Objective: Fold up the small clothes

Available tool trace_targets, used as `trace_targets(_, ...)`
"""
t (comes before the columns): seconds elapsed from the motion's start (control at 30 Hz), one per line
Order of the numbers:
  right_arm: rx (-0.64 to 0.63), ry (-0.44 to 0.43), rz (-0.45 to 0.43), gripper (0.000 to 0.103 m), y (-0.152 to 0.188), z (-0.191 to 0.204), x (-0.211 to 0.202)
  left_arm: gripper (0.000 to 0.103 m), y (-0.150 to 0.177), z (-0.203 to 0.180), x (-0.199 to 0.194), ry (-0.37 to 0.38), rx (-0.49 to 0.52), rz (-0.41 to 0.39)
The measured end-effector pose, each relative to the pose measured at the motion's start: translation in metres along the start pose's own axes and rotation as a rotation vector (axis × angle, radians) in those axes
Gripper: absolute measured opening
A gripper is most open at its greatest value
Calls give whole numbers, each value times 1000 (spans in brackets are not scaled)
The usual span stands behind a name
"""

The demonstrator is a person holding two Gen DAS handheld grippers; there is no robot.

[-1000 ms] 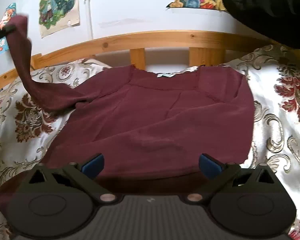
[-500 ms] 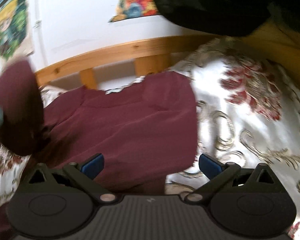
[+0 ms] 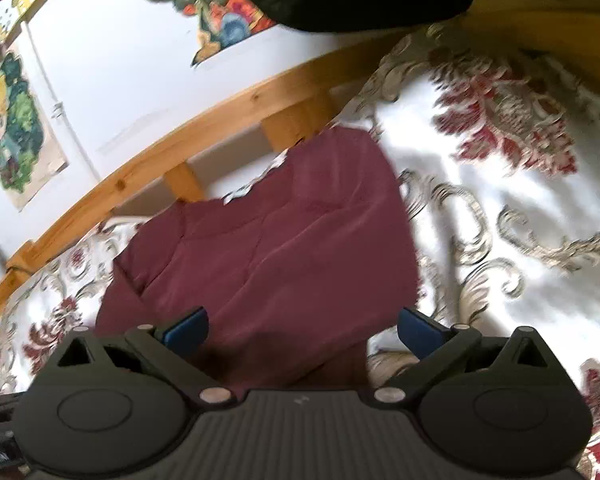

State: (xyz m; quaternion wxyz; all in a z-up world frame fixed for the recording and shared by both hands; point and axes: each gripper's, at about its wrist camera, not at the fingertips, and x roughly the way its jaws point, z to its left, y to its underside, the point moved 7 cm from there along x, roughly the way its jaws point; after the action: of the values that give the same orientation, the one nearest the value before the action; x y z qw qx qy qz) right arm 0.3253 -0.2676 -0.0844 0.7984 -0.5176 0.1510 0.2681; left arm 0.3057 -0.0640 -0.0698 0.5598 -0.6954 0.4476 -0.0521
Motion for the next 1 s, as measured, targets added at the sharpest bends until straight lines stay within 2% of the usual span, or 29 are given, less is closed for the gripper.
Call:
trace_targets(0.07, -9, -10, 19, 102, 4, 4, 2, 50, 5, 5, 2, -11, -40, 60)
trace_targets(0.13, -15, -6, 28, 102, 8, 6, 4, 64, 7, 12, -1, -50, -68, 88)
trace_targets(0.23, -29, -26, 53, 95, 14, 13, 8, 76, -2, 26, -16, -114, -102, 50)
trace_targets(0.37, -137, -31, 130, 78, 31, 31, 18, 89, -17, 61, -43, -284, -180, -44)
trace_targets(0.5, -264, -48, 229, 53, 55, 52, 30, 94, -19, 110, -60, -480, -329, -54)
trace_targets(0.57, -301, -62, 283, 40, 67, 59, 34, 96, -16, 132, -67, -547, -409, -47)
trace_targets(0.63, -326, -60, 329, 0, 77, 62, 37, 96, -15, 150, -73, -577, -494, -47)
trace_targets(0.77, -361, -10, 336, 0, 79, 62, 29, 96, -13, 168, -79, -558, -610, -63)
trace_targets(0.9, -385, 40, 313, 0, 75, 61, 19, 96, -14, 171, -80, -522, -636, -79)
trace_targets(1.0, -366, 14, 286, 4, 67, 63, 16, 96, -14, 175, -77, -516, -656, -85)
